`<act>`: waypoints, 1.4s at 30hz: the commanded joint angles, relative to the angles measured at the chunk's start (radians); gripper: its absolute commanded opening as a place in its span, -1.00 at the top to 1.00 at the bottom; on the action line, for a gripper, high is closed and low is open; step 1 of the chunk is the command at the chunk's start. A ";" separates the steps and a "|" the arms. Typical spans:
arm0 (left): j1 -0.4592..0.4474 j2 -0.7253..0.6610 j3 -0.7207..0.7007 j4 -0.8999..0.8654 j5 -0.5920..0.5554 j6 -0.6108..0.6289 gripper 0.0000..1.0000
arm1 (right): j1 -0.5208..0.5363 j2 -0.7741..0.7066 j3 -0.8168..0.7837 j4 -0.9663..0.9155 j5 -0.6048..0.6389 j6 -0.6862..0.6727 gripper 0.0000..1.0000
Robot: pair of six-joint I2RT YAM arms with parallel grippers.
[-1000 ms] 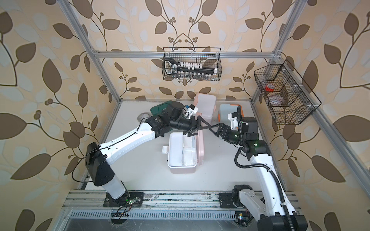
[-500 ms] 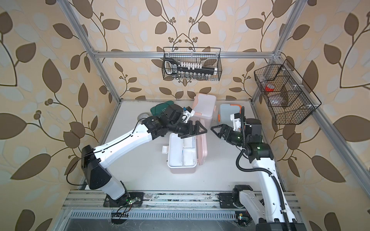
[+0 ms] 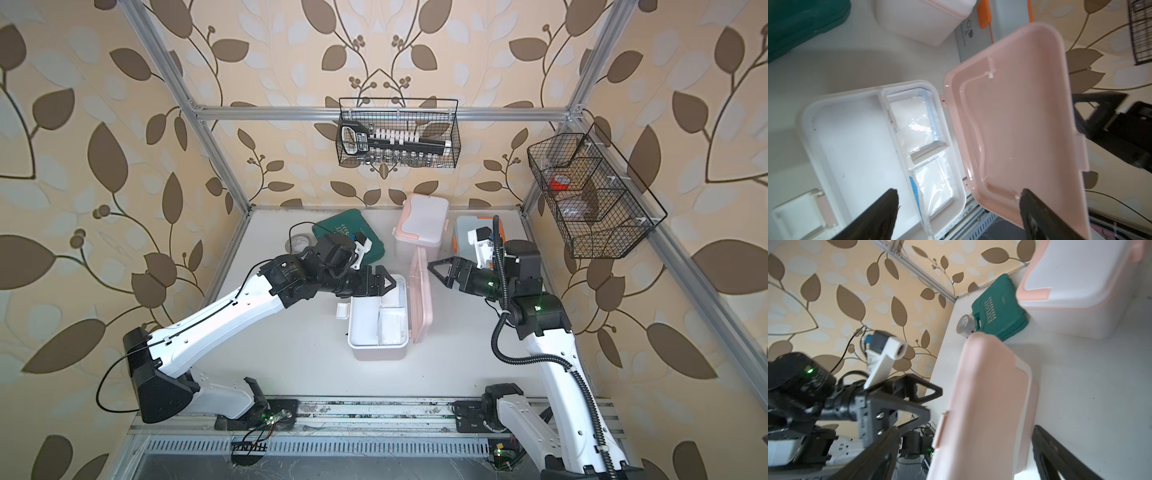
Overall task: Open first aid kits and take out gauze
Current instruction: Open the lid of the first aid kit.
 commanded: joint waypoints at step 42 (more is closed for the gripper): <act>0.030 0.364 0.256 -0.263 -0.155 0.112 0.01 | 0.313 0.083 0.064 -0.117 0.312 -0.089 -0.82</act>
